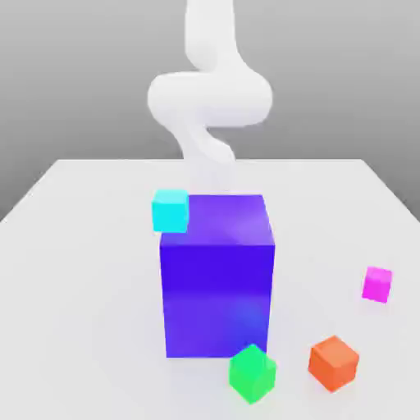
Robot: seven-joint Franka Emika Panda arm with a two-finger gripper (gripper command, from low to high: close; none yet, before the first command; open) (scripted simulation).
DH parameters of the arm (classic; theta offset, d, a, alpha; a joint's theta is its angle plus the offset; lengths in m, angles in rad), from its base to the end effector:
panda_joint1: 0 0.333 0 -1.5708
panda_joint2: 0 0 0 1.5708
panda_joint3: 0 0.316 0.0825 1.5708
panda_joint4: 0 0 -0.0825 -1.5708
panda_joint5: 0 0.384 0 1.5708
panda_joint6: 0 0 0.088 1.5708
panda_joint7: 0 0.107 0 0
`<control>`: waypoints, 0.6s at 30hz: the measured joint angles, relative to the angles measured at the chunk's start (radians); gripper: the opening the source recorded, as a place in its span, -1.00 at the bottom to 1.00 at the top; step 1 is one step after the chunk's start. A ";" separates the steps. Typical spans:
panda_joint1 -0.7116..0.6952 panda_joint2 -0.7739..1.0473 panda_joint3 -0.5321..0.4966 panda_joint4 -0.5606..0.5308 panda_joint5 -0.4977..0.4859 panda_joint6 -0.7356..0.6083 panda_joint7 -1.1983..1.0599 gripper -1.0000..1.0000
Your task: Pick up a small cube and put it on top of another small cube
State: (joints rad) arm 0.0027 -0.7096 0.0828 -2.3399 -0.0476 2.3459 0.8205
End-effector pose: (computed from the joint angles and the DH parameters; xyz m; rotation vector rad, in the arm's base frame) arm 0.3802 0.0420 0.6619 -2.5816 0.9631 -0.9873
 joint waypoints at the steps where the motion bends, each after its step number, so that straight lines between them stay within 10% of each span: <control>1: 0.001 0.041 0.036 -0.017 -0.021 0.020 0.009 0.00; 18: 0.172 0.666 0.457 -0.289 -0.310 0.335 0.122 0.00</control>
State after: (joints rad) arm 0.1744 -0.0436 0.5397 -2.6292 -0.3577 2.6812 0.9427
